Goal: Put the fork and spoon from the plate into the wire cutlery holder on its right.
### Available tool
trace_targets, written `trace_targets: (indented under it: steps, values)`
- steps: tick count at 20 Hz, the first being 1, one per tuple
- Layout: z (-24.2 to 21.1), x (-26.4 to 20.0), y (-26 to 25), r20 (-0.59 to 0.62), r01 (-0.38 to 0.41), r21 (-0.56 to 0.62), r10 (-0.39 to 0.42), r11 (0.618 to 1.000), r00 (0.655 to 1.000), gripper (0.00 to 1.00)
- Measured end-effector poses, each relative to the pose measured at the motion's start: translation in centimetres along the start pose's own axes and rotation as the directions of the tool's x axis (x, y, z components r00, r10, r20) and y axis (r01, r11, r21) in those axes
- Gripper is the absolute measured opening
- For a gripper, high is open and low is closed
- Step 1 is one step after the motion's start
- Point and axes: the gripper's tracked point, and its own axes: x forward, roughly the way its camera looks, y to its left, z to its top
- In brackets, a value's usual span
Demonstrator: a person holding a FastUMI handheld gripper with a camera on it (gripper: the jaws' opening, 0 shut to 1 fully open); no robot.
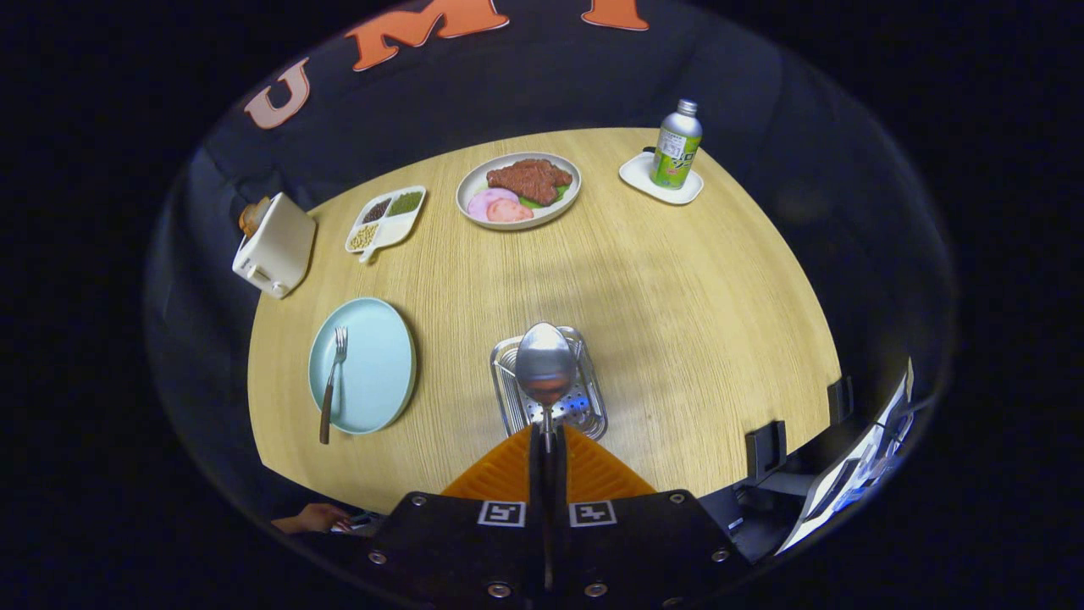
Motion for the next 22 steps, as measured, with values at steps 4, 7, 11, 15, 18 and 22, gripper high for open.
trace_targets:
  steps: [4, 7, 11, 15, 18, 22]
  values:
    - [-0.4, 0.7, -0.8, -0.037, 0.016, -0.047, -0.018, 0.999, 0.999, 0.05]
    - [0.7, 1.2, -1.4, -0.015, 0.023, -0.079, -0.024, 0.997, 1.000, 0.09]
    - [2.8, 1.0, -1.8, 0.053, 0.052, -0.120, -0.046, 0.991, 0.998, 0.12]
    - [4.9, -0.1, -1.0, 0.140, 0.037, -0.121, -0.020, 0.992, 0.990, 0.12]
    - [7.6, -1.8, 0.2, 0.266, 0.016, -0.114, 0.015, 0.993, 0.964, 0.14]
    - [11.7, -5.3, 2.5, 0.459, -0.048, -0.089, 0.084, 0.995, 0.885, 0.21]
